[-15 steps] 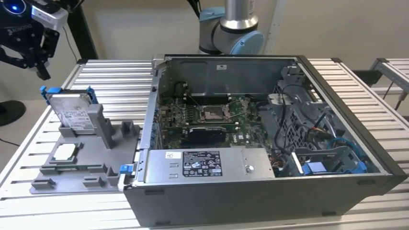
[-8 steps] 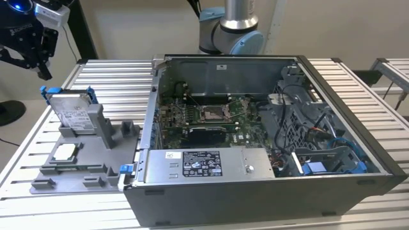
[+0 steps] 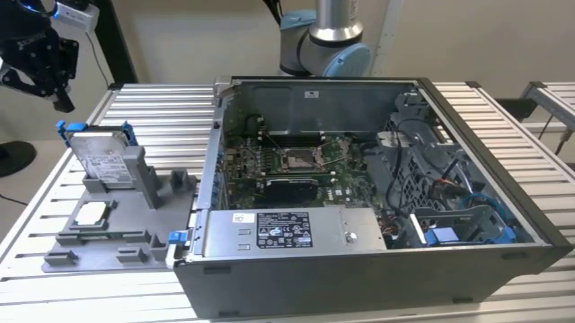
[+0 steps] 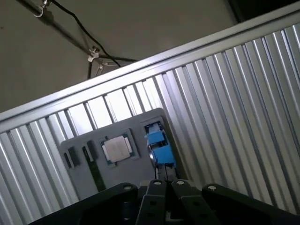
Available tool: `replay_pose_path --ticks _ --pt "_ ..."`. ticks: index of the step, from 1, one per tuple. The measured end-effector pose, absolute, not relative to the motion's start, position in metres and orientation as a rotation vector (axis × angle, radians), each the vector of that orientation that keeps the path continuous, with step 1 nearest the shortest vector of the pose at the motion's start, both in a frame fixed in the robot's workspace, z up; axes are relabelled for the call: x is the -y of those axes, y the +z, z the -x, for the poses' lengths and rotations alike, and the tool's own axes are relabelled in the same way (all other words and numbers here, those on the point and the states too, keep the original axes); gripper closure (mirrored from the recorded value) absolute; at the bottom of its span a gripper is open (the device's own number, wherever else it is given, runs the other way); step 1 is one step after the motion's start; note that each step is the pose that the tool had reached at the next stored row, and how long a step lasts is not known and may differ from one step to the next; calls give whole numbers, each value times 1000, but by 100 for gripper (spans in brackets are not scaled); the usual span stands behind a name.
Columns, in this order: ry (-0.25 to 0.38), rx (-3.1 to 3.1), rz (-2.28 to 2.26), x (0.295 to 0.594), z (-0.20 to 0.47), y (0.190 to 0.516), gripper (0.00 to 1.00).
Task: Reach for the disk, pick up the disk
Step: 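Pick up the disk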
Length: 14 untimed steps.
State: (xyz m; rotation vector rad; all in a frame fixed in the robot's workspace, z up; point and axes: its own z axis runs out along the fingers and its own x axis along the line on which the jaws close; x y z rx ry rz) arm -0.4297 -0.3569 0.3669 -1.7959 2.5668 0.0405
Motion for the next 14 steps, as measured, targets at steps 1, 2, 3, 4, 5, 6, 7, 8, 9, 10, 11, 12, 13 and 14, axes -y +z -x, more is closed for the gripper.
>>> replay_pose_path --ticks 1,2,3,4,5,6,7,8,9,10,11,12,13,14 --pt "40 -2550 1818 357 430 367 100" --pt "40 -2534 1841 357 430 367 100" --pt "40 -2519 1862 357 430 367 100" --pt "40 -2504 1881 357 430 367 100" --pt "40 -2488 1903 357 430 367 100" --pt "41 -2473 1922 357 430 367 100" --pt "41 -2459 1939 357 430 367 100" --pt "42 -2446 1955 357 430 367 100" --pt "42 -2436 1967 357 429 367 100" --pt "43 -2430 1975 357 429 367 100" --pt "43 -2424 1981 357 428 367 100" --pt "43 -2419 1988 357 427 367 100" --pt "43 -2416 1991 357 427 367 100" --pt "43 -2416 1992 357 427 367 100"
